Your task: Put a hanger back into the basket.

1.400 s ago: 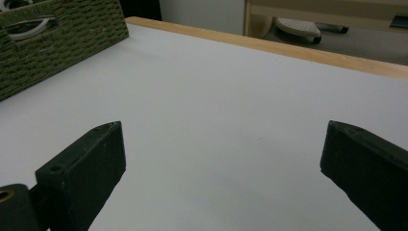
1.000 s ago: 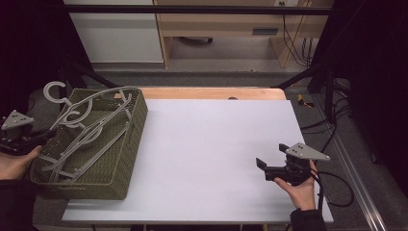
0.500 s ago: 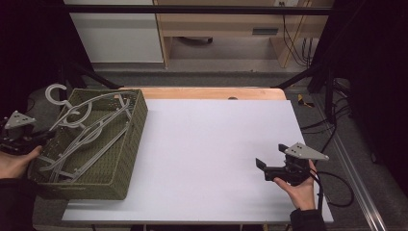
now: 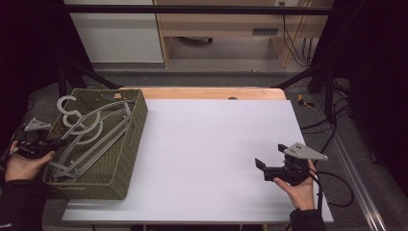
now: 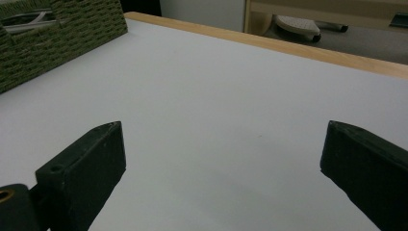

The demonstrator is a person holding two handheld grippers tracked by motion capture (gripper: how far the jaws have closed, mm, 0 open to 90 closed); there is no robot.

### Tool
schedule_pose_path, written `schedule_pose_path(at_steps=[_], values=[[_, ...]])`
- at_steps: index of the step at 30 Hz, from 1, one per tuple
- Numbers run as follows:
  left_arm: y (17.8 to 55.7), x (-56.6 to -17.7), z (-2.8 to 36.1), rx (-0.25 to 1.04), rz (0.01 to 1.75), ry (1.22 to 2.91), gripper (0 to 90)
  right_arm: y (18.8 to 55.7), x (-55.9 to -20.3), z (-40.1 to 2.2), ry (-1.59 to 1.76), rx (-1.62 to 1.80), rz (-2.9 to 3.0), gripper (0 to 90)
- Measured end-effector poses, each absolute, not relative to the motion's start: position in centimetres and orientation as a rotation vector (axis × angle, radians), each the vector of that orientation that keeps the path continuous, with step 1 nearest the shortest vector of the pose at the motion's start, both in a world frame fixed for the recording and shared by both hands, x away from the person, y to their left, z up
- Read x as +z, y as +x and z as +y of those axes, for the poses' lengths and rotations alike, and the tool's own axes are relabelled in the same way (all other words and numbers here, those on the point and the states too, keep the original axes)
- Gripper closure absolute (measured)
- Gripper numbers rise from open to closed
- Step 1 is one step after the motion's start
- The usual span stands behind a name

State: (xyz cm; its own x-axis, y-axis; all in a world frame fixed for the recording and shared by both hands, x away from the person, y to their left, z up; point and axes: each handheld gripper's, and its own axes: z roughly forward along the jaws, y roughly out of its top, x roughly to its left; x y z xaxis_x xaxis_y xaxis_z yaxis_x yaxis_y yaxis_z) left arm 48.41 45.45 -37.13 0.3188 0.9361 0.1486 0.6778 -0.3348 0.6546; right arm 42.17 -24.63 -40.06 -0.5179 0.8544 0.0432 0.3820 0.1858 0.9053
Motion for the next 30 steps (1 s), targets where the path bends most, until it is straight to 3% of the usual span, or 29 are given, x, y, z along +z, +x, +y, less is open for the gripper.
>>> schedule_pose_path(at_steps=[6,14,30], values=[[49.1,-38.2,45.0,0.671,1.487,2.182,80.9,42.1,-40.0,-24.8,1.161,1.303,1.979,2.4],[49.1,-38.2,44.9,0.651,1.507,2.191,71.4,42.1,-39.9,-24.8,1.157,1.300,1.976,2.4],[46.3,-35.6,43.5,0.701,1.308,1.990,41.3,42.0,-39.9,-24.9,1.157,1.308,1.974,2.4]])
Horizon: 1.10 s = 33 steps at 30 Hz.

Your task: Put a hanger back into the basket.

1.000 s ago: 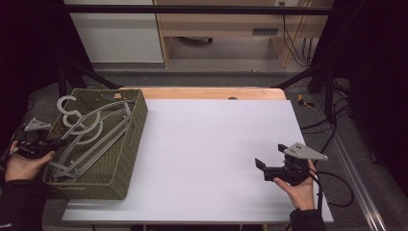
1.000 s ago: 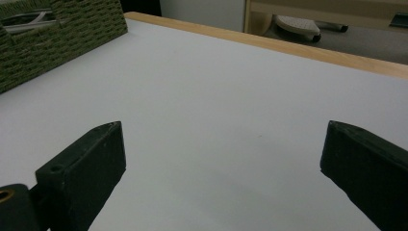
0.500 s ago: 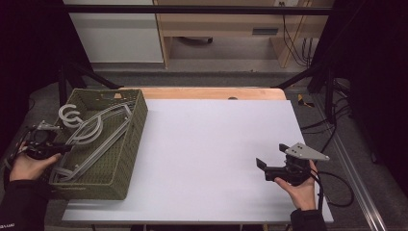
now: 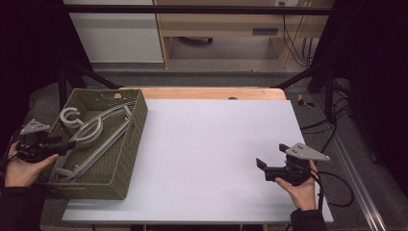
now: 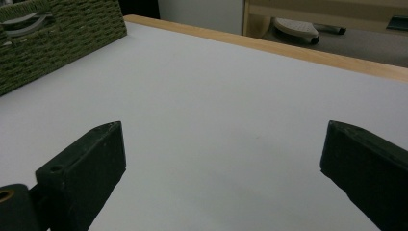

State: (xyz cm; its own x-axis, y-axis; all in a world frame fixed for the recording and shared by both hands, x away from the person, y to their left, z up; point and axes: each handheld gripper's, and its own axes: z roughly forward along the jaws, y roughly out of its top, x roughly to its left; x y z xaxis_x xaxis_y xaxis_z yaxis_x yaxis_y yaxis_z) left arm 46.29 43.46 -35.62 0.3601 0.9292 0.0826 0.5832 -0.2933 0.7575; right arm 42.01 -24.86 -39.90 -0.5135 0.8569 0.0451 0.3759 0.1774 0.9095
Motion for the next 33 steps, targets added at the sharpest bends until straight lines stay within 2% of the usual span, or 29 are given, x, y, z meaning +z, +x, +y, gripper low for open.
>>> schedule_pose_path(at_steps=[3,10,14,22,33], values=[[45.7,-35.2,42.1,0.688,1.250,1.939,36.3,42.0,-39.8,-25.0,1.157,1.310,1.973,2.4],[44.2,-35.1,38.3,0.629,1.098,1.829,18.8,41.8,-39.7,-25.1,1.143,1.323,1.974,2.4],[43.4,-35.2,36.1,0.585,1.037,1.797,14.0,41.8,-39.7,-25.1,1.143,1.331,1.970,2.4],[42.2,-36.3,32.1,0.548,0.921,1.812,11.7,41.6,-39.6,-25.2,1.122,1.348,1.977,2.4],[41.8,-37.7,30.5,0.537,0.880,1.839,10.8,41.4,-39.6,-25.5,1.116,1.377,1.972,2.4]])
